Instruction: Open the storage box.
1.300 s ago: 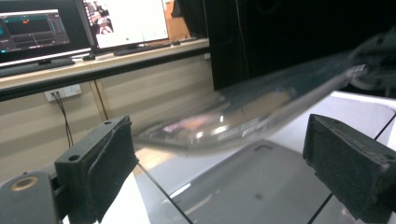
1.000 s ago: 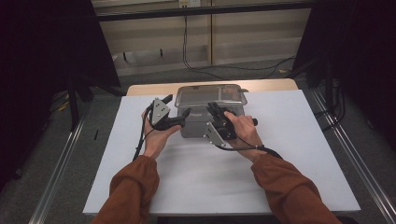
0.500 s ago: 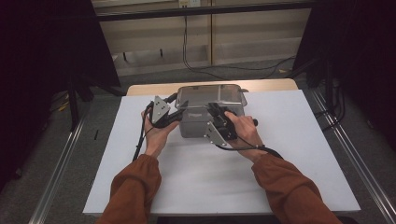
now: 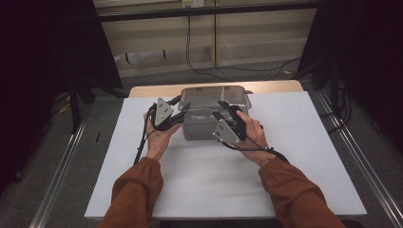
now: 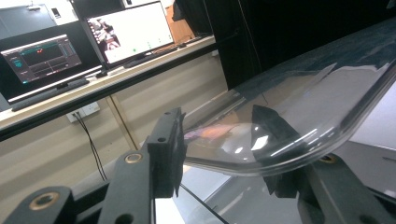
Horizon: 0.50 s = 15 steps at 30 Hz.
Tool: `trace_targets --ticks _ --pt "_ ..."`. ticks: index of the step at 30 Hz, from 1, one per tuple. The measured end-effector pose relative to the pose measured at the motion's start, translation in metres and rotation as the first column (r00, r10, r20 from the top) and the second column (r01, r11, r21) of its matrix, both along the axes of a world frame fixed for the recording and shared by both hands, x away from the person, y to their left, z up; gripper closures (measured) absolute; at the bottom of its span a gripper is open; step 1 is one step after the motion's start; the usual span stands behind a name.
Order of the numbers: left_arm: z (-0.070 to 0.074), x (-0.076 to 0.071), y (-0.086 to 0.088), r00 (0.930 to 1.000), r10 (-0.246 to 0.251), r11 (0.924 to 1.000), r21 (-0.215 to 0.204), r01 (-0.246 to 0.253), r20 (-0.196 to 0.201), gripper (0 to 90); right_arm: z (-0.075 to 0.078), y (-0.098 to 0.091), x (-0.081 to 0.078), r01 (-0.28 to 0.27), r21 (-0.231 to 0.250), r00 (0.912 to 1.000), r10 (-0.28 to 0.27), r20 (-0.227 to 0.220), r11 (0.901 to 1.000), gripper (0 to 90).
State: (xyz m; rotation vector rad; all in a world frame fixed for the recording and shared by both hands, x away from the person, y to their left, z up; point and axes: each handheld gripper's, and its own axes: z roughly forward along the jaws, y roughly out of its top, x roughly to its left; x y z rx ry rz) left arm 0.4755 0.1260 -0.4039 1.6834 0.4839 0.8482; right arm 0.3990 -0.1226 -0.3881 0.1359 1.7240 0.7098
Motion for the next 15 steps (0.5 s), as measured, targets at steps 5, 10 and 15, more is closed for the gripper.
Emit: trace_targets --ticks 5,10,15 --pt "0.000 0.000 0.000 1.0000 0.000 1.0000 -0.008 0.000 -0.002 54.2 -0.002 -0.012 0.003 0.019 0.111 0.9971 -0.011 -0.075 0.9937 35.7" --pt "-0.001 0.002 0.000 0.9997 0.009 0.9993 -0.036 -0.010 -0.021 52.1 0.000 -0.022 0.009 0.046 0.189 0.9916 -0.022 -0.127 0.9810 25.5" --pt "-0.002 0.002 -0.001 0.9998 0.014 0.9997 -0.020 -0.014 -0.013 52.3 0.003 -0.037 0.016 0.096 0.307 0.9674 -0.016 -0.253 0.9468 22.6"
